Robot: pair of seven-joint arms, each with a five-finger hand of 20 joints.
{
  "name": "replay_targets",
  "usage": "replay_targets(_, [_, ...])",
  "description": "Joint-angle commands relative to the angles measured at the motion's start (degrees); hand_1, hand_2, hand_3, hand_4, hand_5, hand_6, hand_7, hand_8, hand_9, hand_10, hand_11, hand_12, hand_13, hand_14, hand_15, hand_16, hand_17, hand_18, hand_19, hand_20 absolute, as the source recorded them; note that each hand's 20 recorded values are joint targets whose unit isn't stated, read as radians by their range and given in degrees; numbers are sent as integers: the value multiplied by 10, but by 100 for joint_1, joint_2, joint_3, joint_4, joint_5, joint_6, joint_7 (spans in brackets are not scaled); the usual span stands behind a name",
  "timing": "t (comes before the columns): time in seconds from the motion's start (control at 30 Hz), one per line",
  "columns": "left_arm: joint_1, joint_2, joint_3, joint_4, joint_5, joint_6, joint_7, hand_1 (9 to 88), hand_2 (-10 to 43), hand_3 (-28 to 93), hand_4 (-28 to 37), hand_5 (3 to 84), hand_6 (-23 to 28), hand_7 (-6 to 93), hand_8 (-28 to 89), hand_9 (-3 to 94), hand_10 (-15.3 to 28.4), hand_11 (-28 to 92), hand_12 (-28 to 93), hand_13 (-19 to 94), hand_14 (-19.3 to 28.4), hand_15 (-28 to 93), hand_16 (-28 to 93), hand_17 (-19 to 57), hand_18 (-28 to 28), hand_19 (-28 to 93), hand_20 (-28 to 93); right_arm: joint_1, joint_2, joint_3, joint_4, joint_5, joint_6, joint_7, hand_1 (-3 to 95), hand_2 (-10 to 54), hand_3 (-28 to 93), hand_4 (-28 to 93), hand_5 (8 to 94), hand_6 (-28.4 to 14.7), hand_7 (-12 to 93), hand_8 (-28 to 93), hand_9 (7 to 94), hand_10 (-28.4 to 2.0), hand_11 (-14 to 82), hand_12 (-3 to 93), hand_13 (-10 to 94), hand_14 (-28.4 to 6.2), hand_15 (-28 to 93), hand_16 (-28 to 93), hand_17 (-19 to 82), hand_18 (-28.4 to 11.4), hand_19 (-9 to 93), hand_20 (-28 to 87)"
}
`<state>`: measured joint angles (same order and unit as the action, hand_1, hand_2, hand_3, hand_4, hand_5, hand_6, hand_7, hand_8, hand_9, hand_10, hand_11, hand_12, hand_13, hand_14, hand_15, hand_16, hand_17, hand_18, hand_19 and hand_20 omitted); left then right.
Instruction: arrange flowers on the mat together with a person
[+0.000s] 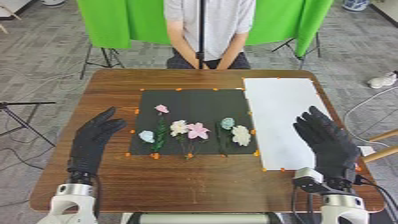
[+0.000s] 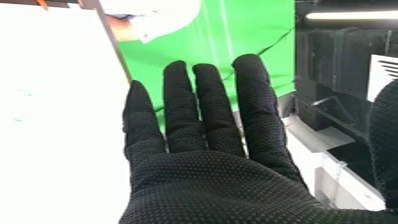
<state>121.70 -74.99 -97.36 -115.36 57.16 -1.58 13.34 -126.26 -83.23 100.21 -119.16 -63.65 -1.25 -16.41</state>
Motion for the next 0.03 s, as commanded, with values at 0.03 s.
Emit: replay_targets(0.03, [59,-40,-14,-7,-24,0,-45,209,-24,687,-211,493,25,119,-48,508,153,201,171,388,188,234,42,69,128,63,184,-61,-47,-12,-15,-102,-109,56,74,-26,788,-187,458,1,131,-91,443,-140,54,121,364,-125,146,73,183,-151,68,242])
